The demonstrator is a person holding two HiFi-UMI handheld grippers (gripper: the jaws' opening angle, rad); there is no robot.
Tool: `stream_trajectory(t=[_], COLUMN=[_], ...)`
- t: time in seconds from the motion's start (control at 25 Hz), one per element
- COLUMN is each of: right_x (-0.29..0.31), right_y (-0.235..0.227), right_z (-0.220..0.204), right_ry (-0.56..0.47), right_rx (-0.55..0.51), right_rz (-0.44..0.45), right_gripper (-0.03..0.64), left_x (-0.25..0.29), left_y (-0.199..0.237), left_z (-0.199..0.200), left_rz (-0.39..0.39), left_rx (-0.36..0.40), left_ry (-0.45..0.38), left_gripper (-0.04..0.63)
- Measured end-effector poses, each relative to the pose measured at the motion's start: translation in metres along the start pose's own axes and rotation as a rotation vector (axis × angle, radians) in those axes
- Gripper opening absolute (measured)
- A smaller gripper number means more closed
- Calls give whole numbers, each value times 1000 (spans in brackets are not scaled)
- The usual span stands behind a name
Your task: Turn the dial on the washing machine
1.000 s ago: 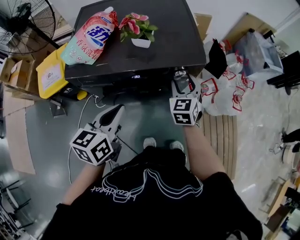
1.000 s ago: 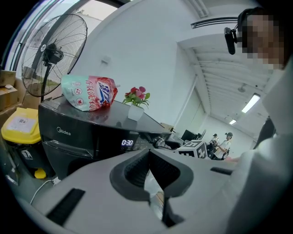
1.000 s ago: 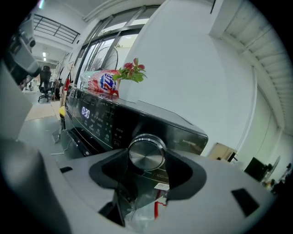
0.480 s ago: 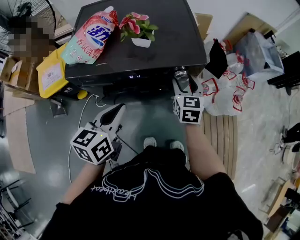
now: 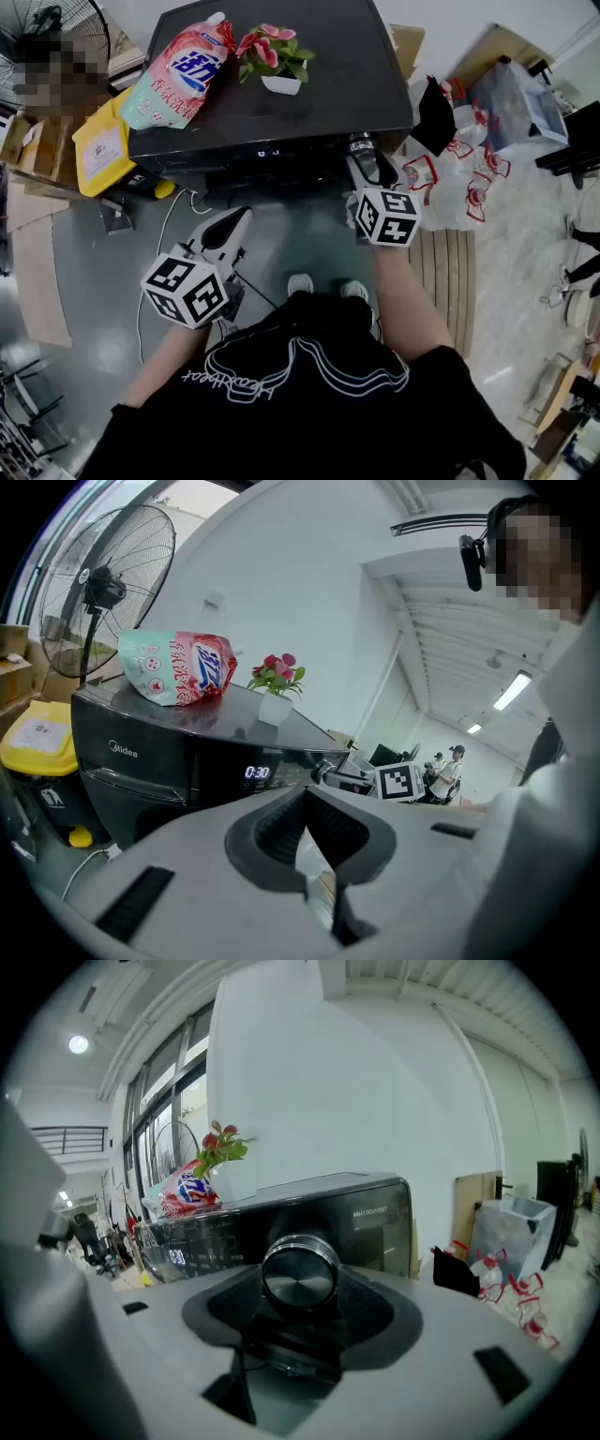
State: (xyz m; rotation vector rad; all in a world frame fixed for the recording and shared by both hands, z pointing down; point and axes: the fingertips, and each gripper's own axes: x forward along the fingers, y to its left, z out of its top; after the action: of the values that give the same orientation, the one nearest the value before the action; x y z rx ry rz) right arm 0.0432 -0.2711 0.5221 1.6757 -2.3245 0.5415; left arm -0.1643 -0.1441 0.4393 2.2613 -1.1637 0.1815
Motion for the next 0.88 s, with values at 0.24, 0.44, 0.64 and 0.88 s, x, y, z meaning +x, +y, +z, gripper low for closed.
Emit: stream_trajectory(t=[0.24, 0.44, 0.64, 0.88], right_x=[-1, 0, 0, -1], right_y=[-3, -5, -7, -9], right_z=[0, -1, -2, -4], right_ry=[-42, -59, -66, -113], right_rx=[209, 350, 480, 780], right_rz=[67, 110, 146, 238], right_gripper=[259, 259, 259, 258], left_x=[2, 3, 4, 5], left_y=[1, 3, 5, 7], left_z=[-3, -4, -3, -5], left_rz=[0, -2, 1, 1], left_rx=[-5, -6, -10, -13], left_ry=[8, 9, 8, 13], left_gripper=[3, 5, 3, 4])
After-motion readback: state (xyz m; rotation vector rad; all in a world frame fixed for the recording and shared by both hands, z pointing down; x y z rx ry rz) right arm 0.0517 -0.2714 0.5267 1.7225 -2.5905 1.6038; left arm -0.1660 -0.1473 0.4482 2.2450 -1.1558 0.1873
